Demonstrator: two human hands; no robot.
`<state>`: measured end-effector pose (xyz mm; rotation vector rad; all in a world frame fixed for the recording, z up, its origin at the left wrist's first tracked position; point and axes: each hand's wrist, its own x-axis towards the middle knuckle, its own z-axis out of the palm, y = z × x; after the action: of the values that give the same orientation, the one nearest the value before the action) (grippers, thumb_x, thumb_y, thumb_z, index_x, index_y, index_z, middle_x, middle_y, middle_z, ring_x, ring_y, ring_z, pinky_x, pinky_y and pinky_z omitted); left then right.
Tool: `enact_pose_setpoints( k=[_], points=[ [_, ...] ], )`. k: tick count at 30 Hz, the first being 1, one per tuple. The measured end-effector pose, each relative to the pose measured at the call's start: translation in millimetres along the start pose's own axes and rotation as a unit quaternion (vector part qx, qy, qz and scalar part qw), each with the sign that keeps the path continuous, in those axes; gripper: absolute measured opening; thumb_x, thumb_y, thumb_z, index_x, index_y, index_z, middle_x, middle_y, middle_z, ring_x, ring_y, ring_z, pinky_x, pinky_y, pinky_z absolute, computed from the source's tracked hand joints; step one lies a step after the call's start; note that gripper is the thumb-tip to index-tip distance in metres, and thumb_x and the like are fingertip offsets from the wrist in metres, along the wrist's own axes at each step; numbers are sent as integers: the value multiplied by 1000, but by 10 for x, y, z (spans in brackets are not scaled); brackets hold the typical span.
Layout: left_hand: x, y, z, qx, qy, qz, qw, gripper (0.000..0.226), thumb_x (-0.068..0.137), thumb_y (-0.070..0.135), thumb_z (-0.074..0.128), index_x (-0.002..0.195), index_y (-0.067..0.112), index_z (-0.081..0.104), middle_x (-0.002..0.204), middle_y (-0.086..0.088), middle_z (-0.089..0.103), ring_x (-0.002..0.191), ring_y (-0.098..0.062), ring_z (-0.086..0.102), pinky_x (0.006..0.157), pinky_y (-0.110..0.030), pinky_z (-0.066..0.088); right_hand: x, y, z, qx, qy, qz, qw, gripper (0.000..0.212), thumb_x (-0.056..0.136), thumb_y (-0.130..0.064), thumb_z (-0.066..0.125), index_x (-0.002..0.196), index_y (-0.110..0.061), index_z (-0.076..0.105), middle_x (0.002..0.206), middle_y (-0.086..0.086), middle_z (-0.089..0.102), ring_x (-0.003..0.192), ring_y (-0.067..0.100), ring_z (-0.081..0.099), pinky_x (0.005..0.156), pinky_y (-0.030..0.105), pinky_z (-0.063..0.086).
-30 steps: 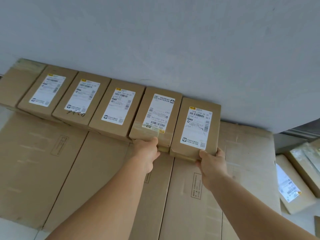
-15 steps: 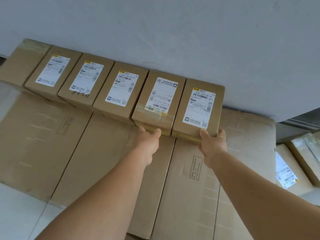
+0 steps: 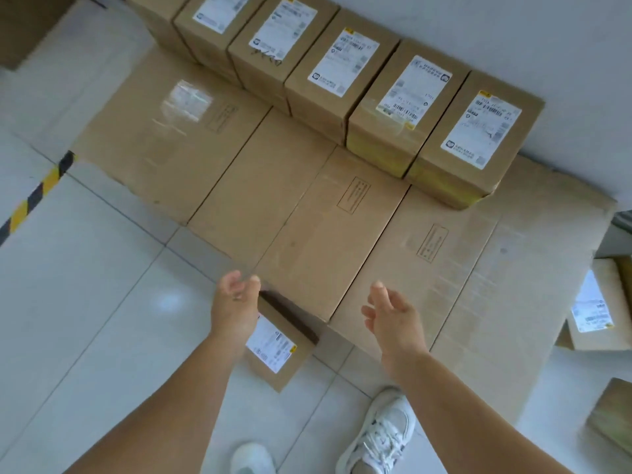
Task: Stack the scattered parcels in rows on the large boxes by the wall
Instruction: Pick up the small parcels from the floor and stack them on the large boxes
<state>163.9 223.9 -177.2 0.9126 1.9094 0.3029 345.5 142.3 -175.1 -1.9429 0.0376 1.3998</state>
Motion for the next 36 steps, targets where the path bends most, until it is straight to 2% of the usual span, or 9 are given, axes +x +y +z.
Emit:
enact_pose_setpoints(
  k=[3, 9, 11, 14, 18, 22, 27, 30, 36],
  points=[
    [108, -460, -213, 29, -7, -49, 998, 53, 96, 35, 52, 144, 20, 35, 143, -2, 43, 121, -24, 47, 96, -35, 38, -128, 398, 214, -26, -18, 5, 999, 30, 98, -34, 49, 86, -10, 63, 77, 3, 60, 72, 14, 56, 70, 29, 46],
    [405, -1233, -232, 70, -86, -94, 989, 71, 96, 33, 53, 153, 20, 12, 153, -5, 32, 135, -27, 37, 107, -38, 31, 3, 1297, 645, -182, -61, -13, 981, 23, 99, -36, 41, 81, -22, 48, 78, -4, 47, 70, 12, 44, 70, 28, 40],
    [508, -1451, -171, 77, -93, -102, 987, 71, 96, 32, 54, 152, 17, 12, 149, -6, 38, 132, -28, 41, 104, -38, 33, 106, 1485, 773, -227, -72, 0, 971, 24, 99, -39, 38, 107, -20, 51, 100, 0, 50, 89, 18, 48, 79, 31, 38],
    [649, -1746, -52, 74, -90, -124, 985, 67, 95, 32, 56, 145, 9, 18, 140, -8, 47, 124, -29, 47, 95, -35, 37, 329, 1692, 955, -241, -82, 9, 967, 53, 98, -43, 39, 147, -24, 31, 146, 2, 37, 130, 25, 39, 96, 35, 33],
    [800, -2078, 152, 61, -98, -154, 981, 56, 94, 35, 56, 134, 5, 30, 125, -7, 50, 115, -27, 48, 84, -32, 36, 683, 1893, 1106, -292, -88, -33, 952, 65, 97, -46, 41, 153, -28, 13, 160, -8, 13, 143, 24, 22, 111, 39, 28],
    [895, -2359, 377, 6, -139, -155, 978, 43, 95, 30, 57, 134, 17, 46, 125, 3, 57, 112, -20, 51, 100, -38, 41, 936, 2055, 1141, -398, -102, -75, 909, 74, 96, -41, 44, 154, -27, 0, 161, -9, 0, 148, 18, 0, 119, 42, 13],
    [741, -2426, 504, -34, -153, -168, 973, 39, 92, 26, 58, 130, 20, 47, 117, 2, 65, 101, -19, 62, 68, -31, 50, 861, 2289, 935, -428, -83, -69, 897, 77, 90, -40, 52, 152, -29, 8, 151, 2, 18, 134, 29, 33, 108, 40, 37],
    [445, -2434, 590, 16, -165, -171, 971, 40, 91, 26, 60, 127, 21, 43, 114, 0, 63, 99, -22, 63, 68, -34, 51, 679, 2482, 667, -387, -63, -19, 920, 71, 88, -40, 54, 149, -27, 19, 139, 5, 23, 118, 31, 46, 94, 39, 49],
    [-354, -2400, 813, 96, -247, -175, 948, 28, 93, 20, 57, 116, 30, 45, 105, 8, 61, 86, -13, 59, 56, -28, 44, 183, 2706, -69, -291, 4, 36, 956, 51, 92, -32, 53, 137, -17, 36, 126, 7, 38, 100, 25, 52, 78, 27, 41]
  ],
)
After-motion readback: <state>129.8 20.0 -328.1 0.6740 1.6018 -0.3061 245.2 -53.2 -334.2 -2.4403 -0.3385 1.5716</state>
